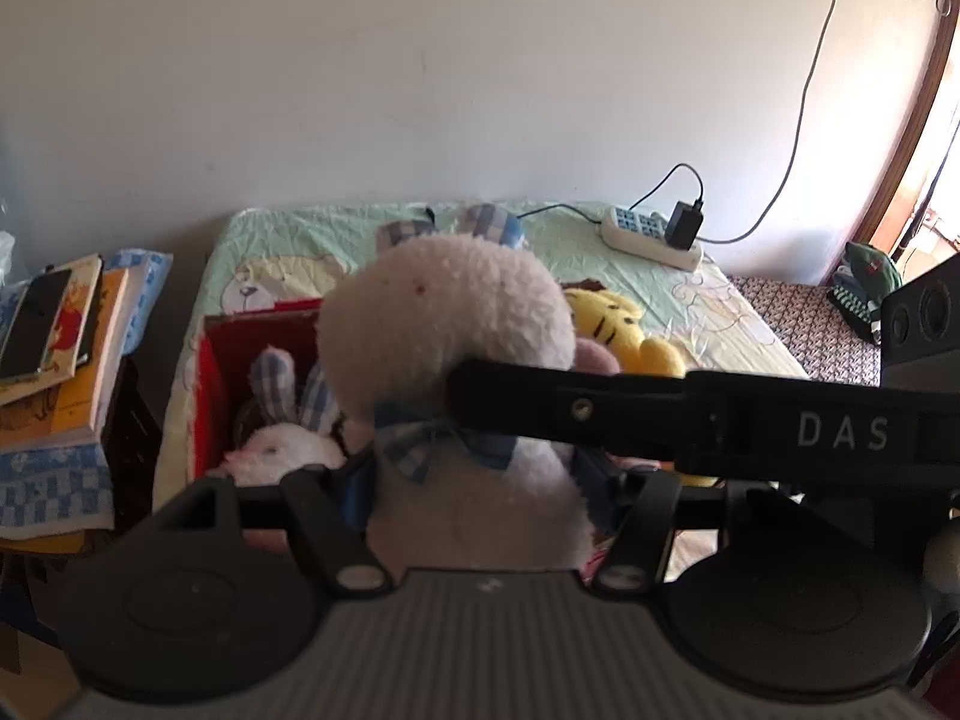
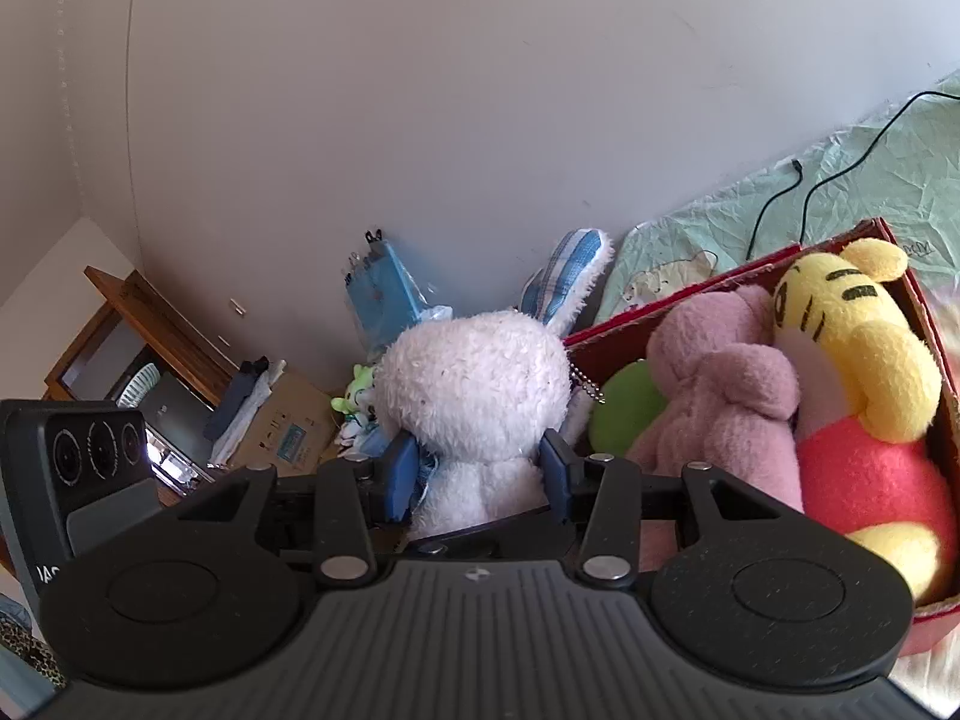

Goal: Organize objects
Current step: 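Lower the white bunny into the box beside the other plushes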

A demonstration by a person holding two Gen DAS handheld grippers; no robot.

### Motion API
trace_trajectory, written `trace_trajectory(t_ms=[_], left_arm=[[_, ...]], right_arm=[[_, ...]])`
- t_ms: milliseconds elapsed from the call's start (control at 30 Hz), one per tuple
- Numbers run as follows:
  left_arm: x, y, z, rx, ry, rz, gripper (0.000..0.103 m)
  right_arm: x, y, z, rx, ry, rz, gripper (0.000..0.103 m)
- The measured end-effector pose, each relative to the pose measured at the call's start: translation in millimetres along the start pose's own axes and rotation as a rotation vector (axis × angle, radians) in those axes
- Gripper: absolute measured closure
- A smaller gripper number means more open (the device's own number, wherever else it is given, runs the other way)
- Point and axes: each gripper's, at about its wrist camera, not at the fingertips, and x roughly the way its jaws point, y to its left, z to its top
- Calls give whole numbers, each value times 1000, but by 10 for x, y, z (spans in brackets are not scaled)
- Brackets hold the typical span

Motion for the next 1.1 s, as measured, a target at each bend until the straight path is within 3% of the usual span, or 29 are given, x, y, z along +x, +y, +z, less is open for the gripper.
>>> trace_trajectory(t_ms=[533, 1100], left_arm=[[289, 7, 28, -19, 95, 50, 39], [415, -28, -18, -27, 130, 78, 35]], right_arm=[[105, -171, -31, 45, 46, -14, 57], [149, -222, -58, 47, 55, -48, 57]])
